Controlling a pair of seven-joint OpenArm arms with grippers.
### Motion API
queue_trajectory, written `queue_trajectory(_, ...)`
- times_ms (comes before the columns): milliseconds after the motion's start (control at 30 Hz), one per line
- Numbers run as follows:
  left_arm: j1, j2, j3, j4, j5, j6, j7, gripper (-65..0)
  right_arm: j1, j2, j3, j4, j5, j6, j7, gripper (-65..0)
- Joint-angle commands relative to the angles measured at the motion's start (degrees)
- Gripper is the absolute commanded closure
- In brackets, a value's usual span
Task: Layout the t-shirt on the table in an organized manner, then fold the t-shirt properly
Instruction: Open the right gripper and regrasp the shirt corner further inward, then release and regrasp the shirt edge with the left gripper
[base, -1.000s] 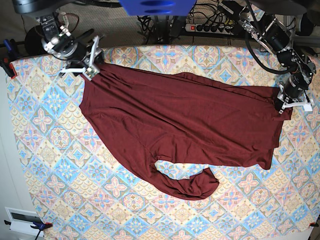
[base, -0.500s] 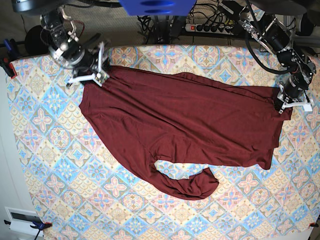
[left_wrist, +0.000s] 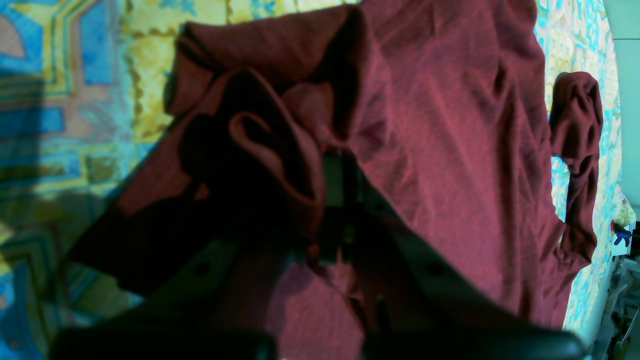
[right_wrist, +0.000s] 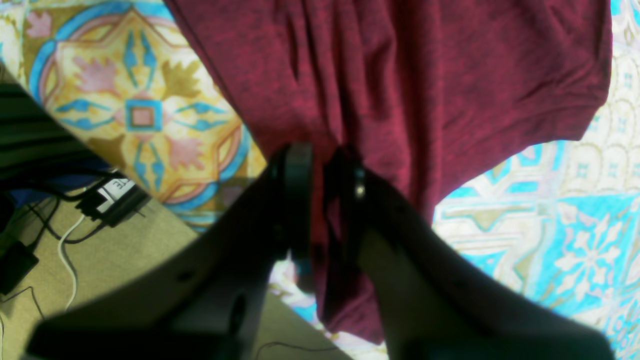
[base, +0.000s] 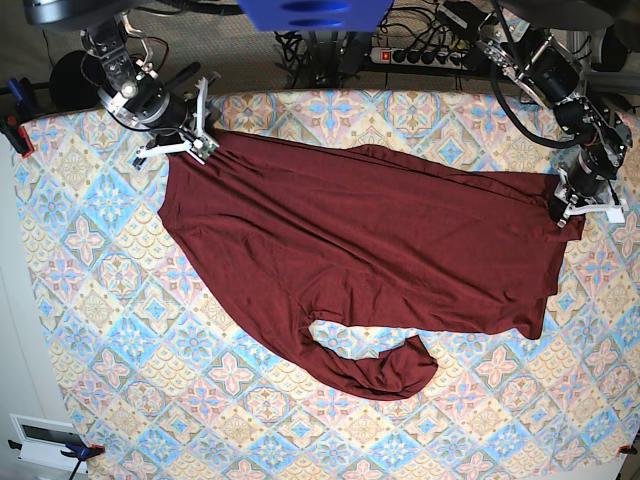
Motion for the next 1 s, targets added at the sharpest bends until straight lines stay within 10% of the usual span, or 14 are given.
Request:
queue_trajectory(0,-0.49,-0.71,0.07,0.61,0.04,-0.06,0.31,0.0,0.35,0.71,0.37,0.74,0.24,-0.13,0.86,-7.1)
queue_trajectory(967,0.39,-0.98,0.07,0.61,0.04,-0.06,0.22,0.0,10.73,0.00,6.53,0.74,0.50,-0.13,1.48,0.0)
